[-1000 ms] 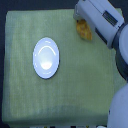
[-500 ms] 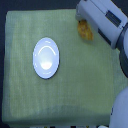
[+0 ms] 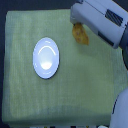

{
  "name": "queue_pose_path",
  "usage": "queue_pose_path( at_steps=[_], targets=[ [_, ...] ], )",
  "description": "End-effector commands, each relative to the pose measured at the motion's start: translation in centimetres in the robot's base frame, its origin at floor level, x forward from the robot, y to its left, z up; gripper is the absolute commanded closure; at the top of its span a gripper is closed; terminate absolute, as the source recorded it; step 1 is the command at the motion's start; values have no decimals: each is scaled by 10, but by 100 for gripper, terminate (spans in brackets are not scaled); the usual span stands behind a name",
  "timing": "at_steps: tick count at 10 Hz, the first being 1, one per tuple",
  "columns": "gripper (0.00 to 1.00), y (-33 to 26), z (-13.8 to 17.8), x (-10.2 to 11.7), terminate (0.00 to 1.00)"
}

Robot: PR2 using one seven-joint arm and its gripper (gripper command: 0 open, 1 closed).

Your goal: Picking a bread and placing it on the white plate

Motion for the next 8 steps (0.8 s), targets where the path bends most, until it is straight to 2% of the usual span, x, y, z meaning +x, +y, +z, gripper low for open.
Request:
queue_pose_path(
  at_steps=[1,4,8],
  targets=[
    [100,106,31,-32,0],
    [100,168,17,-39,0],
    [100,197,-10,-49,0]
  ],
)
